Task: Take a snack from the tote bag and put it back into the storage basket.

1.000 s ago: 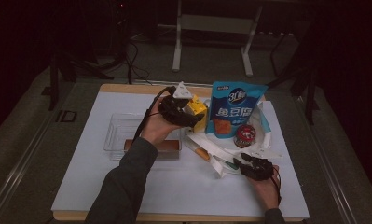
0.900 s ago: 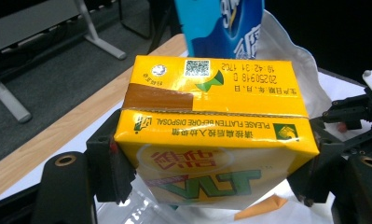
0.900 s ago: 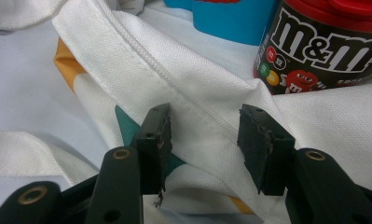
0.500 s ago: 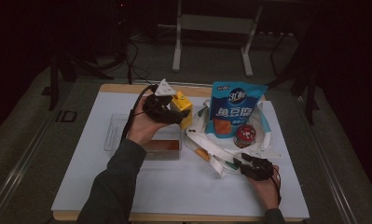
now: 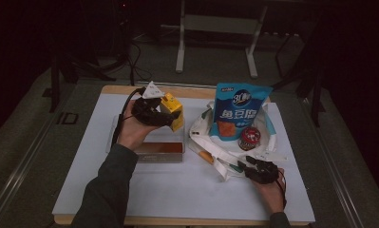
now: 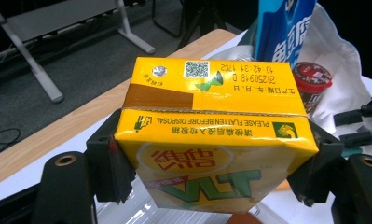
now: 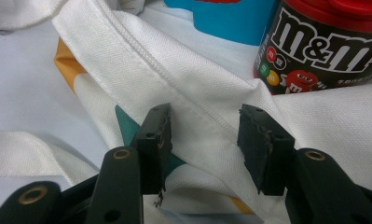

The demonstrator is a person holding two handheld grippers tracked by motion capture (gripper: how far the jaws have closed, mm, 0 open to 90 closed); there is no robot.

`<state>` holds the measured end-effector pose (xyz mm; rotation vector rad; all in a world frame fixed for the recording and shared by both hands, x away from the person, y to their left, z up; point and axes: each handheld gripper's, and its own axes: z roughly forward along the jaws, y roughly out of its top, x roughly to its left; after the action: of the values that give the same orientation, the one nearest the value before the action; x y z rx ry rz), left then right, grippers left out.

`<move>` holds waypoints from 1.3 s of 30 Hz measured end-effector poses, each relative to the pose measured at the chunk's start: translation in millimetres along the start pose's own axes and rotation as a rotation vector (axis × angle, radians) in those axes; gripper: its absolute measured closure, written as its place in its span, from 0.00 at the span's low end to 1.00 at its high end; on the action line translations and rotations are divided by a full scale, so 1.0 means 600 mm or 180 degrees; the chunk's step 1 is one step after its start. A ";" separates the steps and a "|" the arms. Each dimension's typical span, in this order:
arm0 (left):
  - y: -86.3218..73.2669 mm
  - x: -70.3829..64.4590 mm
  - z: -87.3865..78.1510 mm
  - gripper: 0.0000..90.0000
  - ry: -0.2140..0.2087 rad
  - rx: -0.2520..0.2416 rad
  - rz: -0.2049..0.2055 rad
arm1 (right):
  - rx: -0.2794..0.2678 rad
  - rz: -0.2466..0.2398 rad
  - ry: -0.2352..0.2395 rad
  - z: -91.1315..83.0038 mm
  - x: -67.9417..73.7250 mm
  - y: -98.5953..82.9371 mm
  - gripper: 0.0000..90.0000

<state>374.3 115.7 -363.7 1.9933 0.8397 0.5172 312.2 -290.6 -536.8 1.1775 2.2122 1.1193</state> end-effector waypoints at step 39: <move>-0.089 0.071 -0.041 0.31 0.0596 0.0172 -0.0305 | 0.0011 0.0010 0.0016 0.000 -0.001 0.000 0.61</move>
<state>368.7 181.2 -394.6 1.9638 1.0690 0.6387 312.6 -290.8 -536.8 1.1811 2.2175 1.1213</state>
